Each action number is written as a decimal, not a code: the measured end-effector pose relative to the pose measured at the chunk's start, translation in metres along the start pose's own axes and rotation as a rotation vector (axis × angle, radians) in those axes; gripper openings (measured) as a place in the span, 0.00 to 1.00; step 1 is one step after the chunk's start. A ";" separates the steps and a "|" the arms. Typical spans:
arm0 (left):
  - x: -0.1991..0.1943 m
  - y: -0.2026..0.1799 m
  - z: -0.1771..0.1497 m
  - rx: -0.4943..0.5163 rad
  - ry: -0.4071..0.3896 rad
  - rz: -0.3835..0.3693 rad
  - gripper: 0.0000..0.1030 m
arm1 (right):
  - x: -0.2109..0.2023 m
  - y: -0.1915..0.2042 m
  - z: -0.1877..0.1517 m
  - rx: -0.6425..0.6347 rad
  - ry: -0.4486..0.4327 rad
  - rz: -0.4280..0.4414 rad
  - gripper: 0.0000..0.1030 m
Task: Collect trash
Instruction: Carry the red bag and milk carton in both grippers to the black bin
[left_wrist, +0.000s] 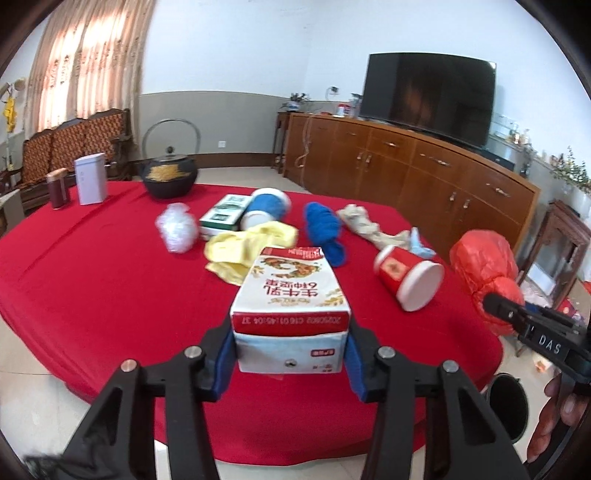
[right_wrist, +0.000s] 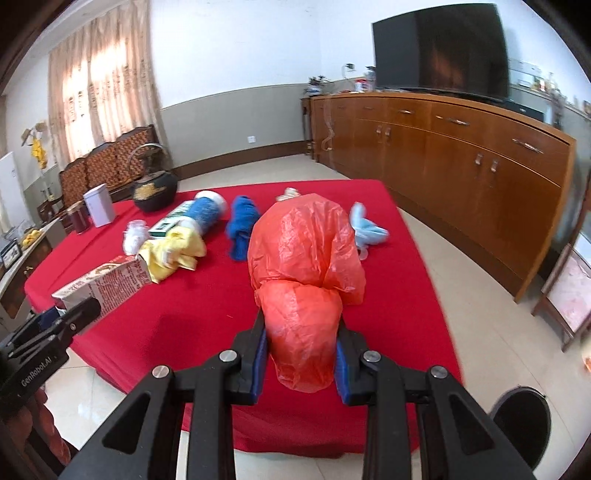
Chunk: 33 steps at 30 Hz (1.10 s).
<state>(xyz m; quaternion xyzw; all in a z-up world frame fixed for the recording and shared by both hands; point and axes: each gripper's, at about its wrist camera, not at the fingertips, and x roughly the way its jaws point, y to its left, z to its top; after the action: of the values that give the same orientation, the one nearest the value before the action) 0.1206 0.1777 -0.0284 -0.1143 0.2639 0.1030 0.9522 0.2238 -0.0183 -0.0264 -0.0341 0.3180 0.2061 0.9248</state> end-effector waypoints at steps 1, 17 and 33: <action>0.003 -0.004 0.001 0.005 0.000 -0.008 0.49 | -0.003 -0.007 -0.002 0.008 0.003 -0.010 0.31; 0.003 -0.105 -0.005 0.113 0.008 -0.211 0.49 | -0.052 -0.098 -0.026 0.107 -0.018 -0.166 0.31; -0.001 -0.216 -0.037 0.231 0.068 -0.372 0.49 | -0.103 -0.200 -0.076 0.222 0.006 -0.299 0.31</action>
<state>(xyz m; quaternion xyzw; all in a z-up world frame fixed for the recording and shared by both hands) 0.1573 -0.0379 -0.0230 -0.0548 0.2805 -0.1091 0.9521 0.1873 -0.2522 -0.0388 0.0209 0.3328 0.0299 0.9423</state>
